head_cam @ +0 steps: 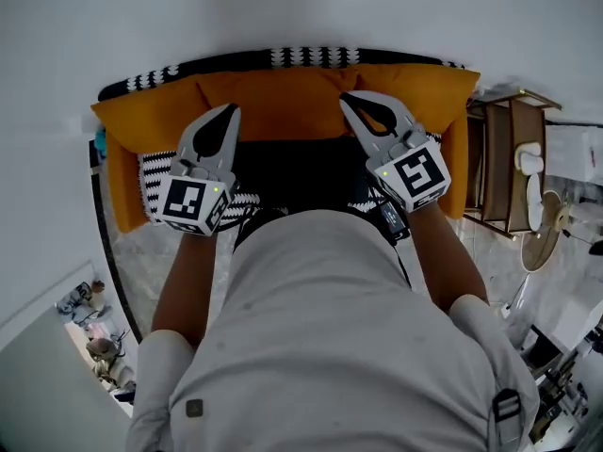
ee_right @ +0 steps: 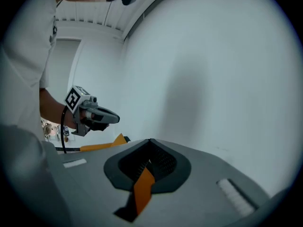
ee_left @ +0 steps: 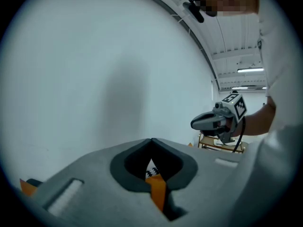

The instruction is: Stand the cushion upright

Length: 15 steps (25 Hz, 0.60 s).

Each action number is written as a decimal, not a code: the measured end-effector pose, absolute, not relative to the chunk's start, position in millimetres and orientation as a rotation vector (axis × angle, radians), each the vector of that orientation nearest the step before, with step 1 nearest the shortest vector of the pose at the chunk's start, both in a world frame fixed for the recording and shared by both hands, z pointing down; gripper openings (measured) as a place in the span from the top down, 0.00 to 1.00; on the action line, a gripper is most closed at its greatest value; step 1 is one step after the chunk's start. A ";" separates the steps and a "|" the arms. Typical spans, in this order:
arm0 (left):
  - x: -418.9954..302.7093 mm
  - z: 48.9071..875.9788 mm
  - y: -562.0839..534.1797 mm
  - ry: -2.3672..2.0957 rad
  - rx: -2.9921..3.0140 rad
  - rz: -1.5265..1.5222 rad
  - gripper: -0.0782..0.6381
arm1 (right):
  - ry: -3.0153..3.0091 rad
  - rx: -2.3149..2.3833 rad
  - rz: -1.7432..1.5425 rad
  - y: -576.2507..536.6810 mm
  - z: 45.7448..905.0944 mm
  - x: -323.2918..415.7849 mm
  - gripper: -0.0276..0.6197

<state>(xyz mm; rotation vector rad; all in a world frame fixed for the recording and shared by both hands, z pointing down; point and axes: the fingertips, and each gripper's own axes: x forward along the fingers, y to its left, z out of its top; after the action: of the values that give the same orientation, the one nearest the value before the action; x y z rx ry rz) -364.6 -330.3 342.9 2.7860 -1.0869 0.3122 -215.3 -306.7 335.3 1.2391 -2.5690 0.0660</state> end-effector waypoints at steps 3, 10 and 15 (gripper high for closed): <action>-365.3 330.2 -309.0 -1.150 2.770 0.297 0.89 | -2.619 1.202 0.026 -292.0 312.6 -212.9 0.94; -380.8 317.3 -276.4 -1.297 2.684 0.278 0.89 | -2.736 1.083 0.034 -268.6 292.4 -214.5 0.94; -398.9 293.7 -241.2 -1.311 2.774 0.260 0.89 | -2.724 1.132 -0.039 -248.7 271.0 -241.4 0.94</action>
<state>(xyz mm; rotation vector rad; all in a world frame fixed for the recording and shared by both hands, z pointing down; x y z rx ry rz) -398.9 -241.2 293.7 2.7738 -1.3114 0.2597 -241.4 -248.7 271.0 1.1323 -2.7241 -0.0394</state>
